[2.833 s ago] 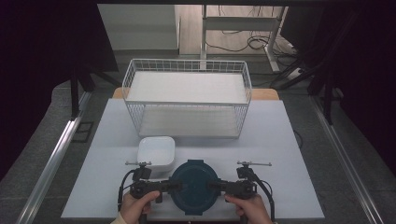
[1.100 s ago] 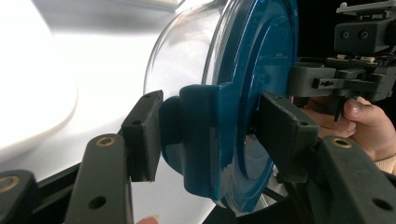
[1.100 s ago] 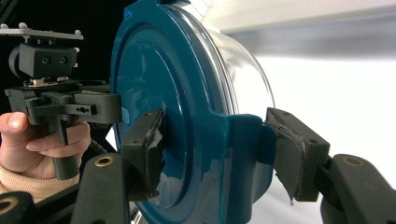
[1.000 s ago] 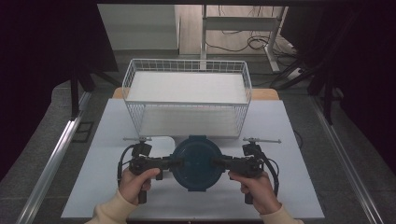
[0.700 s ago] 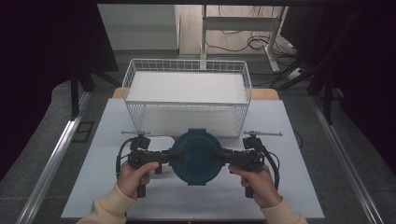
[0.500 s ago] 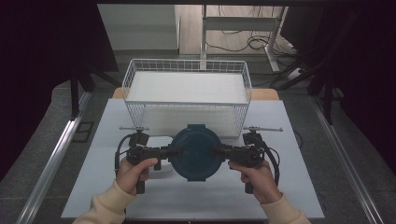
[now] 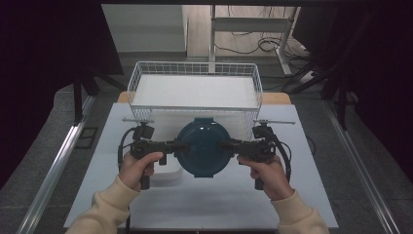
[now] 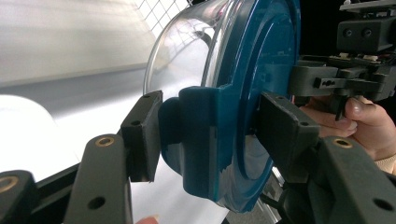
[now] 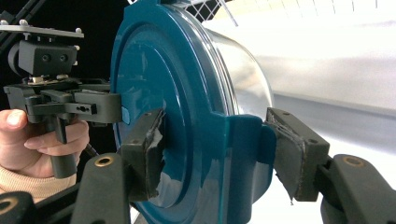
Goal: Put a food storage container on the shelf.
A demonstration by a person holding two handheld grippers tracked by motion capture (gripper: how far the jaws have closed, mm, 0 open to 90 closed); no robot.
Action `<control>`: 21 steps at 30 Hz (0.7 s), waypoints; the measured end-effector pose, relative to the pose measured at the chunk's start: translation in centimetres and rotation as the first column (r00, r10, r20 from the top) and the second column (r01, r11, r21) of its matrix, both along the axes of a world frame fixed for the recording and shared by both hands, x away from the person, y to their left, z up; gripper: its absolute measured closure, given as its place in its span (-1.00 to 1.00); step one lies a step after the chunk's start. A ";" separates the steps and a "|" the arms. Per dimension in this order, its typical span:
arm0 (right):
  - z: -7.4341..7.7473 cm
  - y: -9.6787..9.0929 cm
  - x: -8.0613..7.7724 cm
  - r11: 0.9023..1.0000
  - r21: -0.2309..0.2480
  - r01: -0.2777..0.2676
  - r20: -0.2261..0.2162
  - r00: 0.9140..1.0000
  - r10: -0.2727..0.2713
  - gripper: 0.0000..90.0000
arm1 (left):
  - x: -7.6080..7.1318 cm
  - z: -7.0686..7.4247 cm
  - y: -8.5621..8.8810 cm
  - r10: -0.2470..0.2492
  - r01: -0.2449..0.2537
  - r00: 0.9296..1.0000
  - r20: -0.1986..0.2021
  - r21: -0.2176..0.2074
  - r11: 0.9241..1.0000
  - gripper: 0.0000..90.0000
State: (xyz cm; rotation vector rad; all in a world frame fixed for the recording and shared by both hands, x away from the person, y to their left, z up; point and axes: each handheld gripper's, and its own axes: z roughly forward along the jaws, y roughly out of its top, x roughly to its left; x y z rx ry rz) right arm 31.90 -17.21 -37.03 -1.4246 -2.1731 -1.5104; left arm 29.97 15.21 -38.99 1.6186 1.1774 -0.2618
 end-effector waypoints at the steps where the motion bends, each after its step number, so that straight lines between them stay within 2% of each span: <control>1: 0.0 0.0 0.0 1.000 0.000 0.000 0.000 1.000 0.000 -0.12 | 0.0 0.0 0.0 0.000 0.000 1.000 0.000 0.000 1.000 -0.05; 21: 2.4 1.0 1.4 1.000 -0.010 0.006 0.035 0.999 -0.006 -0.12 | 1.8 2.1 0.9 0.004 -0.004 1.000 0.019 -0.007 1.000 -0.07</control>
